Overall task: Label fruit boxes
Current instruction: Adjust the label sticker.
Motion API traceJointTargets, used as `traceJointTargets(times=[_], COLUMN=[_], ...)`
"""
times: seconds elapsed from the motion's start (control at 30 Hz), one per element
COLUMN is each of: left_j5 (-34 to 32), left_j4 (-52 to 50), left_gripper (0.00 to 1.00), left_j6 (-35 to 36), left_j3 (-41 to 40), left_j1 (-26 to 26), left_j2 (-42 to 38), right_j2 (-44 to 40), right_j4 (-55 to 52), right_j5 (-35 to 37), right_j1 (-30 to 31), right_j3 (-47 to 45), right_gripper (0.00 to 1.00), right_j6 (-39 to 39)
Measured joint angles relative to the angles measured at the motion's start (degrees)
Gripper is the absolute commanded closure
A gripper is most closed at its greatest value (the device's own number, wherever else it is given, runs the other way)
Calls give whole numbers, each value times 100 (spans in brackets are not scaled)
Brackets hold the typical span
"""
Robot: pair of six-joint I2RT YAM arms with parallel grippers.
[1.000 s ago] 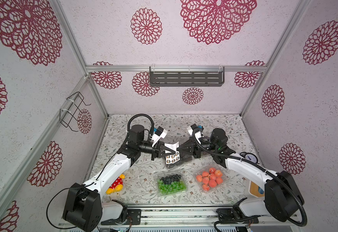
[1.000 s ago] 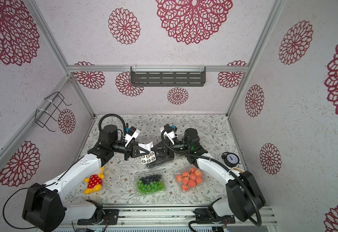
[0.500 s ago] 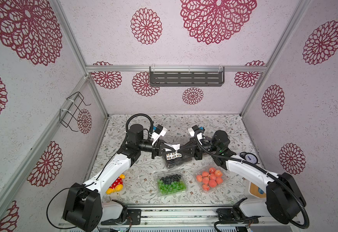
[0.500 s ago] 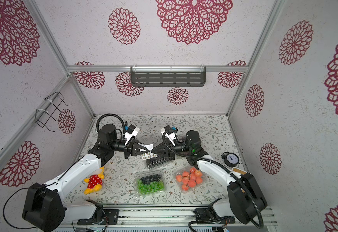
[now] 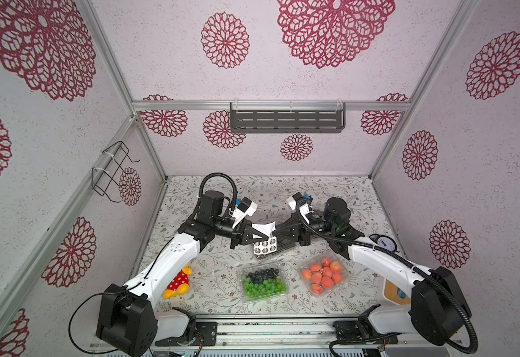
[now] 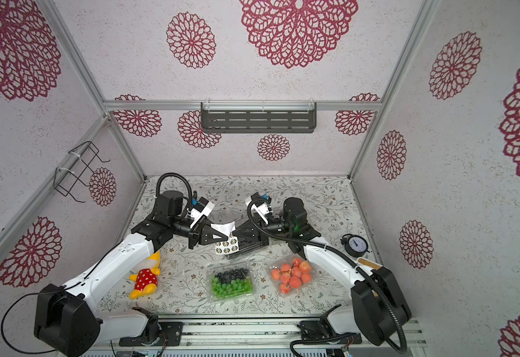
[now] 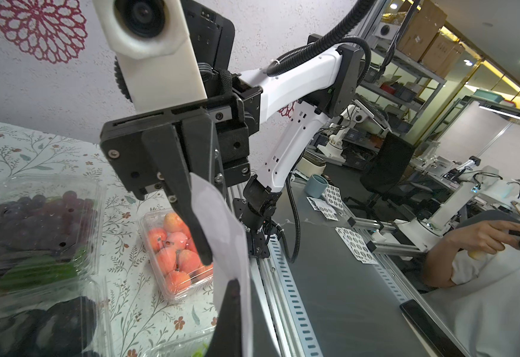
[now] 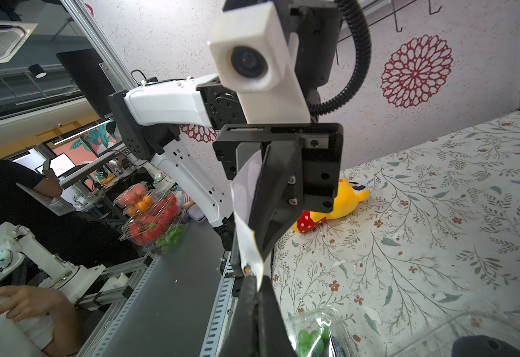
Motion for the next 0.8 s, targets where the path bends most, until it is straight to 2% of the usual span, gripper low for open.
traceJointTargets(times=[0.2, 0.43, 0.8], left_j5=[17, -809, -879], left_j4=[-431, 918, 1521], left_gripper=[100, 100, 100], left_j6=[264, -879, -1506], left_j3=[120, -413, -450], left_j1=[-7, -262, -256], left_j2=[2, -289, -376], right_j2=[0, 2, -76], right_j4=[26, -98, -68], right_j5=[-17, 26, 109], right_j1=[63, 50, -37], right_j3=[0, 0, 0], right_gripper=[100, 100, 100], right_j6=[4, -39, -160])
